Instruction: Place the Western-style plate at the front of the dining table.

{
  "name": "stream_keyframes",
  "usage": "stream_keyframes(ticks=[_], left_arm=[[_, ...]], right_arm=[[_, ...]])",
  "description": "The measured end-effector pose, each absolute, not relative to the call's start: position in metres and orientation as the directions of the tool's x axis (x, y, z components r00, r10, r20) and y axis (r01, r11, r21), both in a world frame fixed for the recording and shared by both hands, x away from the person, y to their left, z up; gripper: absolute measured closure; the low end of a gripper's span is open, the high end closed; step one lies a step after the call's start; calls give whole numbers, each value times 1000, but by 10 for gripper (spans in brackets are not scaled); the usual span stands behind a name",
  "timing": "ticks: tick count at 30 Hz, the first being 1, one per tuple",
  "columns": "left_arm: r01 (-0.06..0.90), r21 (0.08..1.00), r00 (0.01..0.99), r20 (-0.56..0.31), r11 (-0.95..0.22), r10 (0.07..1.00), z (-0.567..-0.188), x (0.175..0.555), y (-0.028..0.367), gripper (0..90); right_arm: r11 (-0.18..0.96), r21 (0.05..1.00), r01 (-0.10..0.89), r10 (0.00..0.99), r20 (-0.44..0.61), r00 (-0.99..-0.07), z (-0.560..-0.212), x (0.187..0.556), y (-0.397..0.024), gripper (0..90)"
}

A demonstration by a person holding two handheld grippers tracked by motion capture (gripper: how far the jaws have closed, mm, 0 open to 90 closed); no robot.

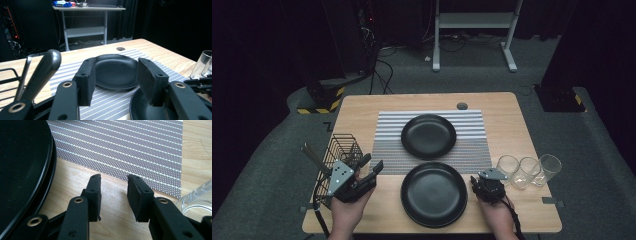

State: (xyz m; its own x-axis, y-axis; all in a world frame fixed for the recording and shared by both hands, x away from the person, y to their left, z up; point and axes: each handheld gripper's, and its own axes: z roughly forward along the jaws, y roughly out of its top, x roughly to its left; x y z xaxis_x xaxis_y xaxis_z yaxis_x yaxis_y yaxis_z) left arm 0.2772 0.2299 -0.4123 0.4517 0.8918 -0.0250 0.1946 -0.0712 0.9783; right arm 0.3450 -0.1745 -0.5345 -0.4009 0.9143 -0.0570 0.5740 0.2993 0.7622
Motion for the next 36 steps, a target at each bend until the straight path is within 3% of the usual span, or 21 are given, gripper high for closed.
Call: stream_keyframes(ticks=[36], left_arm=[[173,979,417,28,-110,909,-384,269,227,480]], right_arm=[[273,760,590,917,-19,-399,-534,347,-178,626]])
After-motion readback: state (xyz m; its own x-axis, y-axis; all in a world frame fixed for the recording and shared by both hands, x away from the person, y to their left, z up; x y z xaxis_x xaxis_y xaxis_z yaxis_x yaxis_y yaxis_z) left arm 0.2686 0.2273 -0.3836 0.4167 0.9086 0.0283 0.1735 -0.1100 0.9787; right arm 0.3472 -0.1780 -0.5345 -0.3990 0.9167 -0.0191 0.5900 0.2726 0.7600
